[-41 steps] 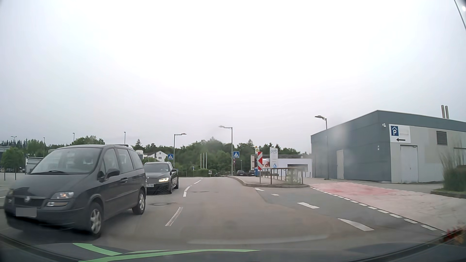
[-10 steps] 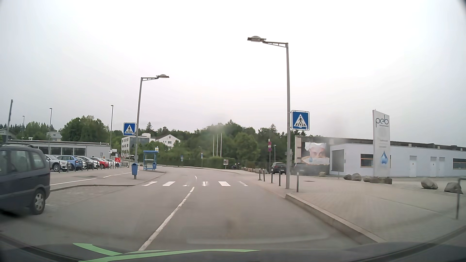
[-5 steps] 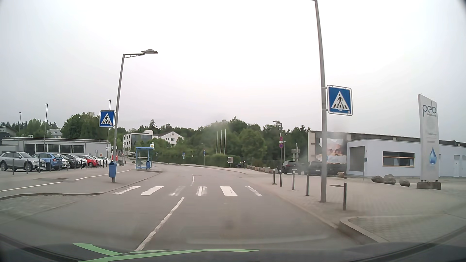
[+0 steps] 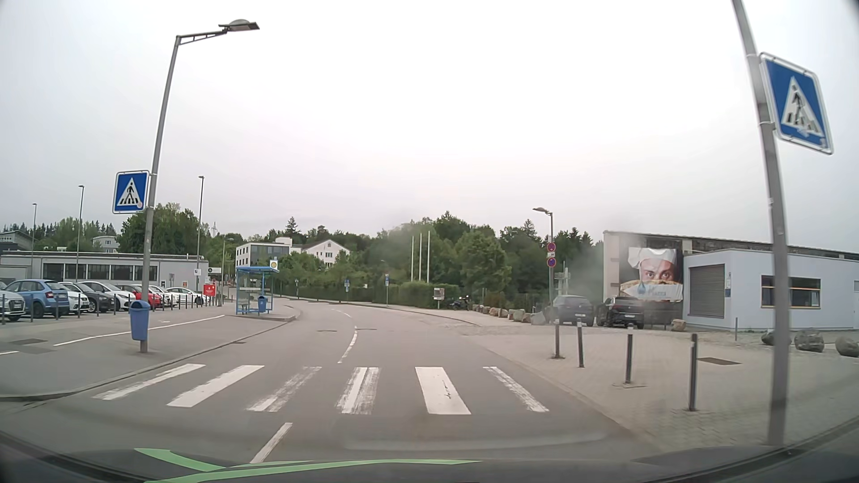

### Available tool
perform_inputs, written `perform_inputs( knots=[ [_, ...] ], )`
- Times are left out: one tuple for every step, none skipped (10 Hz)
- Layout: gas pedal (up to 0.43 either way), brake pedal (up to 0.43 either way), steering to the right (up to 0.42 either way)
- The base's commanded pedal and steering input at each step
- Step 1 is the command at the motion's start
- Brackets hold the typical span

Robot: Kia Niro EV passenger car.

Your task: Follow the waypoints while adhering to traffic rules and regulations

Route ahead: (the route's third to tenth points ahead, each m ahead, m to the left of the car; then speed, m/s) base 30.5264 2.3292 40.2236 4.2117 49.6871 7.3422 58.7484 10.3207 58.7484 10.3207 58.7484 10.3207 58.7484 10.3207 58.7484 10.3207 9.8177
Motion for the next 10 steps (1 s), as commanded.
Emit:
perform_inputs(
  knots=[
    [0.000, 0.000, -0.023],
    [0.000, 0.000, -0.023],
    [0.000, 0.000, -0.023],
    [0.000, 0.000, -0.023],
    [0.000, 0.000, -0.023],
    [0.000, 0.000, -0.023],
    [0.000, 0.000, -0.023],
    [0.000, 0.000, -0.023],
    [0.000, 0.000, -0.023],
    [0.000, 0.000, -0.023]
  ],
)
